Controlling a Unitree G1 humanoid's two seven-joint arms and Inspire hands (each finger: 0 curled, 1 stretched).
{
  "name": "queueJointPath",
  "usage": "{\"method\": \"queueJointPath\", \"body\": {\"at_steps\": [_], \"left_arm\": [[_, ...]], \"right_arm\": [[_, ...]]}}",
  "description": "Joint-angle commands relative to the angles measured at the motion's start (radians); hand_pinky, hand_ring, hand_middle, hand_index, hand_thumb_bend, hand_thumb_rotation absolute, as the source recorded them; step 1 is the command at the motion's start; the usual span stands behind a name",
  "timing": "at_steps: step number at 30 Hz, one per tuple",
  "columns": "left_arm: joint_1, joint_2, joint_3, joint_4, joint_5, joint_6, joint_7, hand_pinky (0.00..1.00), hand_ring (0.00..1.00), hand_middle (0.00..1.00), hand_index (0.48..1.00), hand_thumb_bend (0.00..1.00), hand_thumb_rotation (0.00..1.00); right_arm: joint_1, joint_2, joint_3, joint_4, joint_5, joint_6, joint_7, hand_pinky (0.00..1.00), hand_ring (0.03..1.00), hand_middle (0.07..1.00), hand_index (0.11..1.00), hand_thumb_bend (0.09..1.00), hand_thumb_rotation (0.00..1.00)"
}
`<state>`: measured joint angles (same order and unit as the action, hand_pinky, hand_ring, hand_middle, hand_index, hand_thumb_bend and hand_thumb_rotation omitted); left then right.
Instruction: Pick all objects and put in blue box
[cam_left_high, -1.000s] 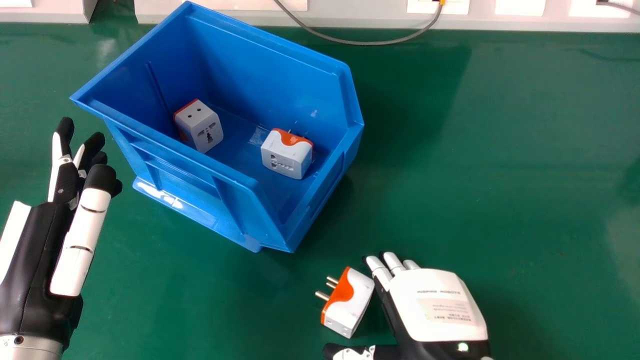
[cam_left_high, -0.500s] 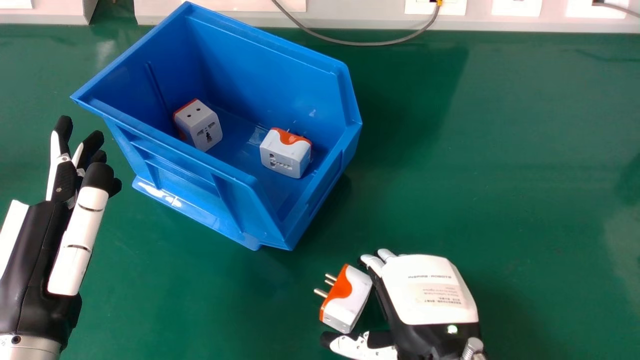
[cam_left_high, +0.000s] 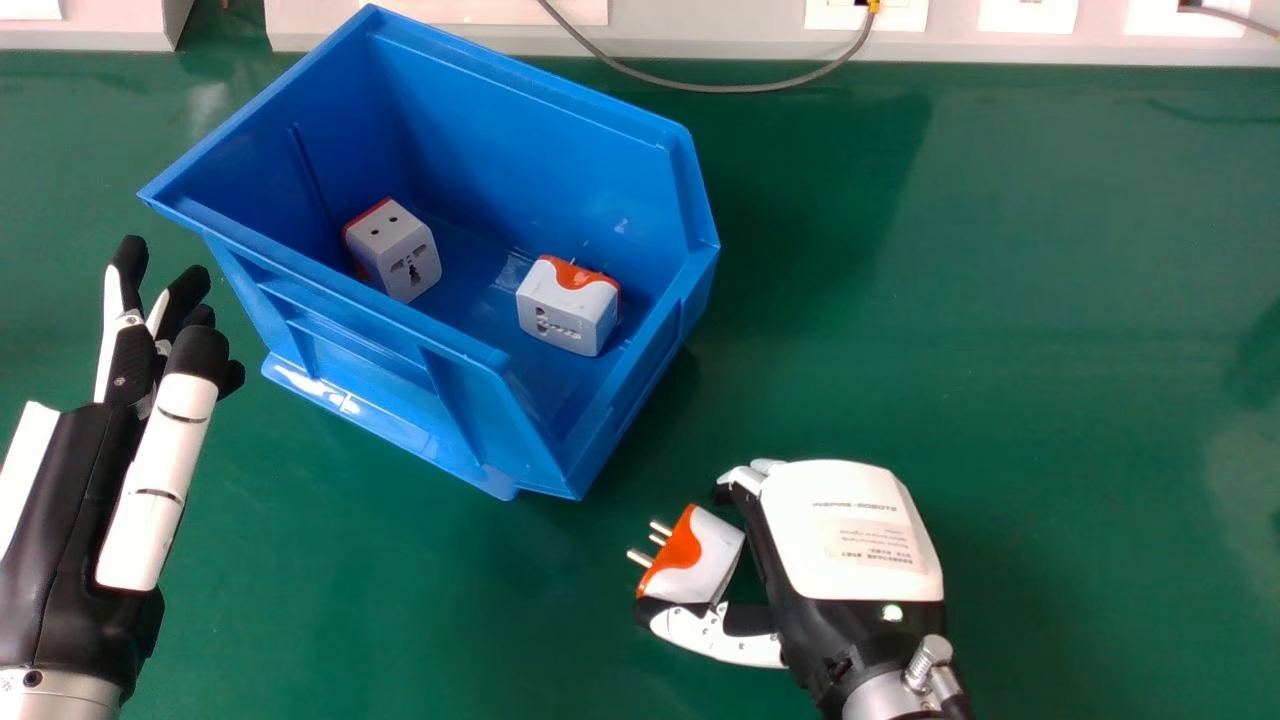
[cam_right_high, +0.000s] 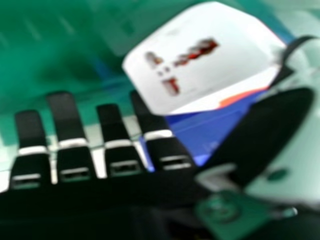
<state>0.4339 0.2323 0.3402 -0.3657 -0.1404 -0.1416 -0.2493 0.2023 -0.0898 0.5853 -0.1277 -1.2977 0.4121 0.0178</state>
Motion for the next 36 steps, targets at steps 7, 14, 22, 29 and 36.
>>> {"method": "queueJointPath", "body": {"at_steps": [7,14,22,29,36], "left_arm": [[-0.007,0.012,0.005,-0.024,-0.004,-0.004,0.001,0.90,0.98,0.99,0.979,0.64,0.96],[-0.017,0.012,0.002,-0.015,-0.001,-0.004,0.002,0.90,0.98,0.99,0.979,0.64,0.95],[-0.022,0.013,0.001,-0.012,0.001,-0.002,0.003,0.90,0.98,0.99,0.979,0.64,0.96],[-0.024,0.017,0.003,-0.012,0.000,0.001,0.005,0.90,0.98,0.99,0.979,0.64,0.95],[-0.026,0.021,0.006,-0.006,-0.001,0.001,0.003,0.90,0.98,0.99,0.980,0.65,0.95]], "right_arm": [[-0.004,-0.009,0.032,0.006,-0.010,0.029,0.073,0.16,0.231,0.329,0.481,0.491,0.13],[-0.006,-0.014,0.024,-0.037,0.007,0.048,0.098,0.29,0.363,0.438,0.488,0.490,0.13],[0.022,-0.027,-0.034,-0.147,0.048,0.040,0.076,0.38,0.452,0.498,0.489,0.486,0.13],[0.089,-0.043,-0.128,-0.357,0.074,0.019,0.032,0.30,0.376,0.446,0.487,0.485,0.13],[0.114,-0.041,-0.231,-0.465,0.123,-0.041,-0.055,0.07,0.125,0.195,0.472,0.486,0.14]]}}
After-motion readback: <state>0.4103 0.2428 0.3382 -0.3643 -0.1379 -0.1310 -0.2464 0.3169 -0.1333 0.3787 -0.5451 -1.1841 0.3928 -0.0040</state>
